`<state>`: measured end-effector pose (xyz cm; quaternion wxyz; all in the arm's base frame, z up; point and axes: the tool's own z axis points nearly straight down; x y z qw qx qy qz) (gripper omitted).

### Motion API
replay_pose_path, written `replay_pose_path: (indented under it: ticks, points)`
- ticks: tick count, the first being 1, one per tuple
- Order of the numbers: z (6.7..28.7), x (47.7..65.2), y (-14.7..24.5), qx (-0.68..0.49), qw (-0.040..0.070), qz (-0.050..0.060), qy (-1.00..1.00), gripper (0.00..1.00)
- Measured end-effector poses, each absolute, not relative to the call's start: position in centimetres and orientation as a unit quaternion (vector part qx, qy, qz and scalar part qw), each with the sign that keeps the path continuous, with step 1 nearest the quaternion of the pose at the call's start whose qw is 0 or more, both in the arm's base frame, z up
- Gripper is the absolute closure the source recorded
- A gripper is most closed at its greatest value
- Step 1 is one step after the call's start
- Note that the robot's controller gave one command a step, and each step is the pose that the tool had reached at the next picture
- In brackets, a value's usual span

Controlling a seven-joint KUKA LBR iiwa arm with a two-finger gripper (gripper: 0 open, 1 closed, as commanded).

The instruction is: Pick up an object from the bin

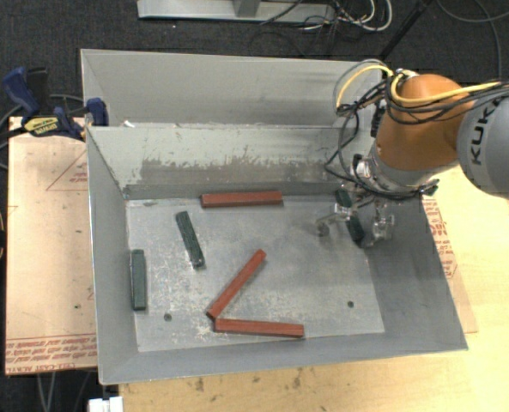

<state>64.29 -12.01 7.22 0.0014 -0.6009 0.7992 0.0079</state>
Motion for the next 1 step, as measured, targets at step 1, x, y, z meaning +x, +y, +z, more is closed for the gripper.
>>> replay_pose_path:
  ticks: [1]
  points:
    - [6.83, 63.95, -12.61, -0.601, -0.004, 0.007, 0.799, 1.0]
